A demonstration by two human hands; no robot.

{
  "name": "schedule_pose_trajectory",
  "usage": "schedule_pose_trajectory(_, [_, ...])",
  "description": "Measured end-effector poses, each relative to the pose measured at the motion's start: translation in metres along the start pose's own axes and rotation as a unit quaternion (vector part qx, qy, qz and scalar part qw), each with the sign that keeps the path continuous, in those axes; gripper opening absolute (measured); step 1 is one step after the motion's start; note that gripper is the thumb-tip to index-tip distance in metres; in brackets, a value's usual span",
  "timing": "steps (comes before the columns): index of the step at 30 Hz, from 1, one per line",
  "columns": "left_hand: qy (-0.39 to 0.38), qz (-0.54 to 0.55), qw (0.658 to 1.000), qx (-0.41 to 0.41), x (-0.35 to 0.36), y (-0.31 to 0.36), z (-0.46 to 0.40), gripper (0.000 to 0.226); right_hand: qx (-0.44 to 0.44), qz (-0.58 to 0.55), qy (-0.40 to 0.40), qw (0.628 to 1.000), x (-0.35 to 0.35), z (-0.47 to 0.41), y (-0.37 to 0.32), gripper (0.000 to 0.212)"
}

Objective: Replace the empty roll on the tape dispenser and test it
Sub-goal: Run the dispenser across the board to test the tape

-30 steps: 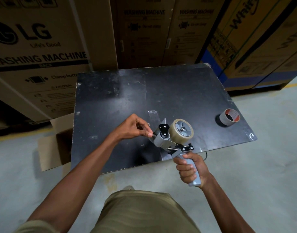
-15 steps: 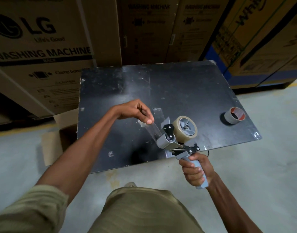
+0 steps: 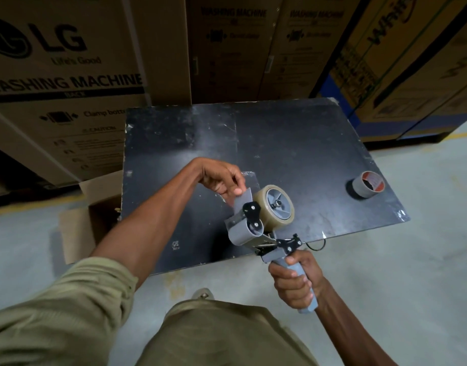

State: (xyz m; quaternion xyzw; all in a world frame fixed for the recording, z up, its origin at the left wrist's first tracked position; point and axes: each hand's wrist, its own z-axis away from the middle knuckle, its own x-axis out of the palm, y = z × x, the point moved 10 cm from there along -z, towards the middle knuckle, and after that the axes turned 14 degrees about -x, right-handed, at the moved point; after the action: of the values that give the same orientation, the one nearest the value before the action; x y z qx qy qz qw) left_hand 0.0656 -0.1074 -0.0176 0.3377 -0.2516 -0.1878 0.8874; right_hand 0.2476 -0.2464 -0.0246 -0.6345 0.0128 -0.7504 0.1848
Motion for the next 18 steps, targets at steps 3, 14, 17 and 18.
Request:
schedule_pose_trajectory(3, [0.068, -0.003, 0.997, -0.033, -0.025, 0.001, 0.008, 0.011, 0.035, 0.009, -0.002, 0.999, 0.004, 0.005, 0.014, 0.028])
schedule_pose_trajectory(14, [0.229, 0.089, 0.968, 0.050, -0.063, -0.005, 0.007, 0.033, -0.001, -0.004, -0.011, 1.000, -0.006, -0.009, -0.010, 0.028])
schedule_pose_trajectory(17, [0.314, 0.158, 0.934, 0.057, -0.073, -0.033, -0.003, 0.028, -0.019, -0.004, 0.002, 1.000, -0.018, -0.009, -0.033, 0.026])
schedule_pose_trajectory(18, [0.357, 0.170, 0.917, 0.057, -0.078, -0.041, -0.004, 0.025, -0.025, -0.005, 0.005, 1.000, -0.023, -0.009, -0.042, 0.025])
